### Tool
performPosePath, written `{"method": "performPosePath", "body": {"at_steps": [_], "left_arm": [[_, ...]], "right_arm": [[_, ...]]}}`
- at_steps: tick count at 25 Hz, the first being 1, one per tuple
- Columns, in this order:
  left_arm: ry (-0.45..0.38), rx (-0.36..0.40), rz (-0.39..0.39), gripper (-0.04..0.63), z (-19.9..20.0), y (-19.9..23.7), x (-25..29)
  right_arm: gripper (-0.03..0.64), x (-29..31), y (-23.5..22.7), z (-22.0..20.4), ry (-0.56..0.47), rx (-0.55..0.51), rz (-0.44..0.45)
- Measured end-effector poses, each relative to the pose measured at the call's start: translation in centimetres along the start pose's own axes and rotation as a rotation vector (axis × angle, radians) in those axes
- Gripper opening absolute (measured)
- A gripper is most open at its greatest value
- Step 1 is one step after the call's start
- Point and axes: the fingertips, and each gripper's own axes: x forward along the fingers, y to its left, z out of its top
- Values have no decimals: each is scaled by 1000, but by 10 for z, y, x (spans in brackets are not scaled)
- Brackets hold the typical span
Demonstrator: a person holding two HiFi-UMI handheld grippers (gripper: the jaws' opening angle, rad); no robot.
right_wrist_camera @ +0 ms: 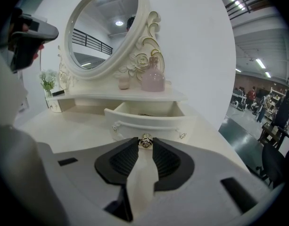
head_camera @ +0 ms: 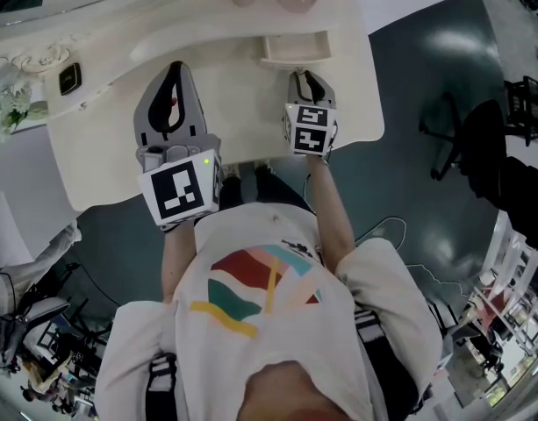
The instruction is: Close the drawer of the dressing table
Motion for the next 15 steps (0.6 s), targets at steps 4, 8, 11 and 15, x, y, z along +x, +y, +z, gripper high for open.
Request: {"method": "performPosePath", "body": {"at_steps": [4, 8, 11, 15], "left_arm": [[-1, 1, 2, 6, 0, 3, 2], [3, 0, 4, 6, -1, 5, 6], [3, 1, 6, 6, -2, 7, 7], [9, -1, 10, 6, -4, 9, 9]], "right_arm": [[83, 1, 4, 5, -10, -1, 4], [83, 4, 6, 4, -3, -3, 4], [83, 4, 6, 3, -4, -4, -1], [83, 4, 7, 4, -14, 1, -14]]}}
